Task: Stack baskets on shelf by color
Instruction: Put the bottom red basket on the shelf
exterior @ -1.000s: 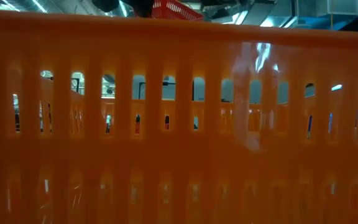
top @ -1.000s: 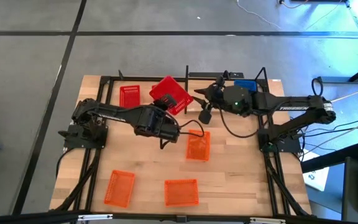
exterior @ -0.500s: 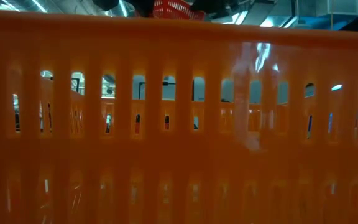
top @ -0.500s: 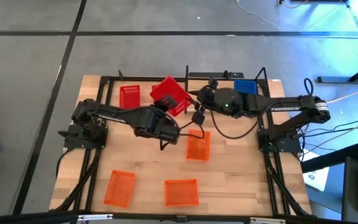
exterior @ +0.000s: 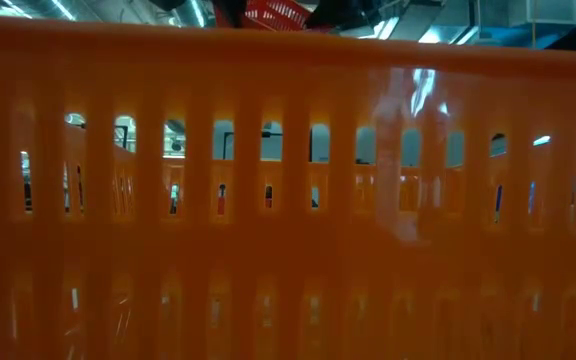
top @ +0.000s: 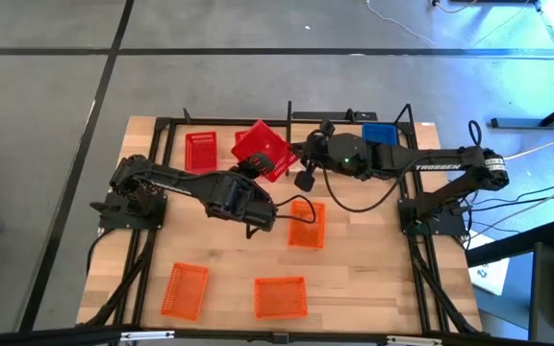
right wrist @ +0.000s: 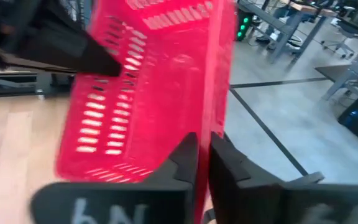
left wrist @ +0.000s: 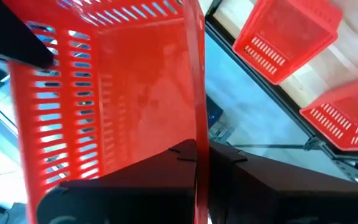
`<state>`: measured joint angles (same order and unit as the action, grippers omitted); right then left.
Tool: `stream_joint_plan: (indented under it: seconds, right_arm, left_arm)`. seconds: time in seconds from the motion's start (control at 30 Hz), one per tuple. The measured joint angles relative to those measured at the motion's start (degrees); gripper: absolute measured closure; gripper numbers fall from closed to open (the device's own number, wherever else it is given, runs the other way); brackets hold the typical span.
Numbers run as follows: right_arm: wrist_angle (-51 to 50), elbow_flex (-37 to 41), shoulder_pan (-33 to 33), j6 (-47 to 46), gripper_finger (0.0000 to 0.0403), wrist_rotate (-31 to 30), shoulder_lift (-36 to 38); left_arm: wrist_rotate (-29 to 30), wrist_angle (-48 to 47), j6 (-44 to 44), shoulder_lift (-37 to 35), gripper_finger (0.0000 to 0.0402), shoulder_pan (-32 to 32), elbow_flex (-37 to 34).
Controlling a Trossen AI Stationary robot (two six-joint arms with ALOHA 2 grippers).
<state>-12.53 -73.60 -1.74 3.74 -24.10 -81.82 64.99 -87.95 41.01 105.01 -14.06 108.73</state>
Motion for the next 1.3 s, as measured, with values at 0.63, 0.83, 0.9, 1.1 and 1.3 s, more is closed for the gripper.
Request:
stream_joint_plan:
  seconds: [0.63, 0.83, 0.9, 1.1, 1.3]
  right_arm:
    - [0.16, -0.11, -0.04, -0.19, 0.0400, -0.45, 0.11]
    - [0.19, -0.11, 0.00, -0.19, 0.0401, 0.02, 0.09]
    - [0.12, -0.07, 0.00, -0.14, 0.0401, 0.33, 0.01]
    - [0.17, -0.04, 0.03, 0.91, 0.0401, 0.39, -0.02]
    - [0.25, -0.04, 0.03, 0.91, 0.0401, 0.37, 0.00]
  left_arm:
    - [0.98, 9.10, 3.98, 0.00, 0.0401, 0.24, -0.02]
    - [-0.33, 9.02, 2.41, 0.00, 0.0401, -0.35, -0.02]
    - [-2.37, 9.08, -0.73, 0.00, 0.0401, -0.36, -0.02]
    - [-2.80, 9.20, -0.29, 0.00, 0.0401, -0.37, -0.02]
    - [-2.69, 9.60, 3.64, 0.00, 0.0401, -0.33, -0.02]
